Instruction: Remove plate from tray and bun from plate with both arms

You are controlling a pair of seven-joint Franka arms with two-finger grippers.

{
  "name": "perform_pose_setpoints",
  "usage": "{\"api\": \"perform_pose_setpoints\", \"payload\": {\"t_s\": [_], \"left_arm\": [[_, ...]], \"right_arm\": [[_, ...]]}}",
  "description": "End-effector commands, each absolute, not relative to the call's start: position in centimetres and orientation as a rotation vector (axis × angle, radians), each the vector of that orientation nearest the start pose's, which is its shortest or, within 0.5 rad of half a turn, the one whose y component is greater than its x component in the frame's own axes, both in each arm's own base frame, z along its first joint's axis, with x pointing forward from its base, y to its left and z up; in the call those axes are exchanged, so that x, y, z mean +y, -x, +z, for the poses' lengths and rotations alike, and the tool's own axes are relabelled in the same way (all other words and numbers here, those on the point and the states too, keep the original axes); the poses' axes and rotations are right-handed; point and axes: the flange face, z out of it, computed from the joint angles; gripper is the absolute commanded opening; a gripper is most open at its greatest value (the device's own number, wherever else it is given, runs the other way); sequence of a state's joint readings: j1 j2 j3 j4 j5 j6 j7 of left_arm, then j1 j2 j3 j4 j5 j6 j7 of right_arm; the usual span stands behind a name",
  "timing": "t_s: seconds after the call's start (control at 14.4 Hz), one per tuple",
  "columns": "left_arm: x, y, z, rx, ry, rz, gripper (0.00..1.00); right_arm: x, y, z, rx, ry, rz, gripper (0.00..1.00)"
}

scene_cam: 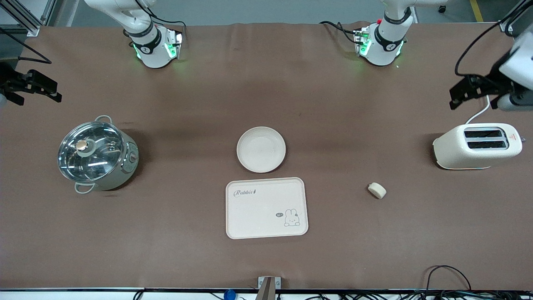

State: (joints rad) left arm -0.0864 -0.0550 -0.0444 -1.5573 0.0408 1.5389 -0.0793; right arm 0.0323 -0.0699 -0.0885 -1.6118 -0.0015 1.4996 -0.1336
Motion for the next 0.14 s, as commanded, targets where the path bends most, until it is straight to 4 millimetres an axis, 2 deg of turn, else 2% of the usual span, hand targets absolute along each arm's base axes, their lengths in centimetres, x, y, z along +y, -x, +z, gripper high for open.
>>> {"api": "perform_pose_setpoints", "payload": {"t_s": [0.0,0.07], "left_arm": [[-6.65,-50.99,66.15,0.121,3.110,-0.036,1.00],[-6.94,-50.58,66.51,0.130,3.109,-0.017,1.00]], "right_arm": [[-2.70,-52.16,64.32,-0.128,3.115,0.043,1.00],[-2.54,-52.11,64.21,-0.133,3.114,0.052,1.00]]}}
